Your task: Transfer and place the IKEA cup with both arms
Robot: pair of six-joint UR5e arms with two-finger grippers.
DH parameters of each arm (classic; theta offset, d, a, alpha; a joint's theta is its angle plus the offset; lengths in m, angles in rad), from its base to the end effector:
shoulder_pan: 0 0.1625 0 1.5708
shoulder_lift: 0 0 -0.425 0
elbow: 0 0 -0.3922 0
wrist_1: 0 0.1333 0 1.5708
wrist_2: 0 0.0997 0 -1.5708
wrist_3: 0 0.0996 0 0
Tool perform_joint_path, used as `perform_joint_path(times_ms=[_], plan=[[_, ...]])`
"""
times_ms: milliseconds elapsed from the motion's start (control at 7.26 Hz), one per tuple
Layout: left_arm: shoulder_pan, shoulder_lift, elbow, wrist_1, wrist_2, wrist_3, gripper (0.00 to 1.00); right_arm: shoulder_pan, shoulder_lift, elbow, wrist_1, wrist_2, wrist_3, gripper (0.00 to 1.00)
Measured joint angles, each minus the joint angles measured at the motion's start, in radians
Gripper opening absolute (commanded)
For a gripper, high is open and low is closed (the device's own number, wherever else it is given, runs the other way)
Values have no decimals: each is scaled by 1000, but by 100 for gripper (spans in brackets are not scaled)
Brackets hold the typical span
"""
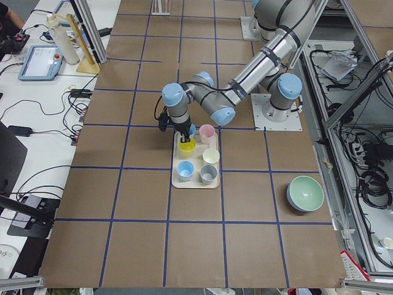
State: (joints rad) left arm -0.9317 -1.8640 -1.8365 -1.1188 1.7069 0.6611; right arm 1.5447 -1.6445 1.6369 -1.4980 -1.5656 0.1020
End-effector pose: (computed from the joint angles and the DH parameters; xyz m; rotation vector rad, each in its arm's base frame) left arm 0.2283 -0.5080 0.2526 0.0452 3.0868 0.2589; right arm 0.1219 -0.4572 0.4834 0.2011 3.1308 0.1025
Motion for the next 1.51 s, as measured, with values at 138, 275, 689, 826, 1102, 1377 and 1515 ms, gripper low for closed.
perform_joint_path(times_ms=[138,275,689,826,1102,1377,1515], plan=[[0,2,0,0,1,0,100,0,0,7,-12,18,1,100],[-2,6,1,-4,1,0,100,0,-1,9,-19,39,-2,100],[-10,39,49,-82,3,0,100,-1,-1,9,-22,45,0,100],[-19,62,94,-152,1,-1,100,-2,-2,9,-21,44,1,100],[-80,125,186,-303,-6,-26,100,-5,-4,10,-18,43,2,100],[-208,195,220,-407,-20,-167,100,-6,-6,9,-17,42,0,100],[-281,231,223,-430,-36,-252,100,-6,-7,9,-17,42,-1,100]])
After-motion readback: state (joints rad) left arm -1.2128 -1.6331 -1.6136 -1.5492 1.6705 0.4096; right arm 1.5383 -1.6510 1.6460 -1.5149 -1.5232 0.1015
